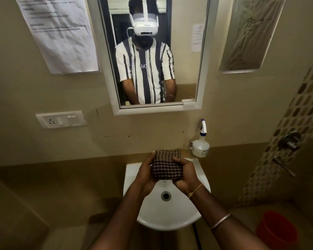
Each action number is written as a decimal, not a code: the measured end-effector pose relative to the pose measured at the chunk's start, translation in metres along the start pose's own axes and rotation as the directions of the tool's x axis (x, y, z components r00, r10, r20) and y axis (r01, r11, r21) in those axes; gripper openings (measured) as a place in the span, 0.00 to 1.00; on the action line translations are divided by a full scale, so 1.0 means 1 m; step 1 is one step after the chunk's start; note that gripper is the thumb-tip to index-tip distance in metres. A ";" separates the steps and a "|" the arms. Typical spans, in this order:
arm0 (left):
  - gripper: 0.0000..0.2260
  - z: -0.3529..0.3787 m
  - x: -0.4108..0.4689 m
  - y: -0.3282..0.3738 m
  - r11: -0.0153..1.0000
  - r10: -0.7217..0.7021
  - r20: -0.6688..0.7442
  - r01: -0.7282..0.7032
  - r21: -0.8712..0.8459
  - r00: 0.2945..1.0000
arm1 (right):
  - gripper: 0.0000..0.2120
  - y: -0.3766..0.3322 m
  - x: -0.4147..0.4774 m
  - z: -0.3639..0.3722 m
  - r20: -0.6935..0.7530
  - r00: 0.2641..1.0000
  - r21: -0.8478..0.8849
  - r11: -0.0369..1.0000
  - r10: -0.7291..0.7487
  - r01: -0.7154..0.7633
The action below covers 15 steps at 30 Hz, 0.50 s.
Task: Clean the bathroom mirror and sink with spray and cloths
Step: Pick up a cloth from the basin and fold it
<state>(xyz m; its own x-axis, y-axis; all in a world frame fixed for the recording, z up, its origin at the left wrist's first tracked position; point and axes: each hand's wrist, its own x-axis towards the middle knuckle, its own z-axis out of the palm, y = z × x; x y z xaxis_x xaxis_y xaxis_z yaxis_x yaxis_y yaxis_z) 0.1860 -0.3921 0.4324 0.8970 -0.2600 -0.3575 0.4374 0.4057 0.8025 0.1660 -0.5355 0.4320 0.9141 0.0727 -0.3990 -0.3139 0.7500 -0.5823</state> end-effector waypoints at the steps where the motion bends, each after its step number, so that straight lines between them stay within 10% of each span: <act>1: 0.22 -0.002 -0.001 -0.002 0.999 -0.006 0.060 0.008 -0.044 0.998 | 0.17 0.000 0.001 0.002 -0.003 1.000 -0.014 1.000 -0.014 0.014; 15: 0.18 0.012 0.007 0.007 0.953 -0.075 0.115 0.105 -0.285 0.991 | 0.14 -0.014 0.016 0.014 -0.083 0.976 -0.353 0.922 -0.200 0.159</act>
<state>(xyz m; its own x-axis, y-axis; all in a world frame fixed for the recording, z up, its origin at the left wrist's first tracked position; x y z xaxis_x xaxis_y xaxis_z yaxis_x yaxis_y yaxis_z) 0.1947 -0.4016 0.4412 0.8485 -0.3888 -0.3589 0.5290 0.6089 0.5911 0.1889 -0.5357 0.4442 0.9338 -0.1337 -0.3318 -0.2346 0.4714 -0.8502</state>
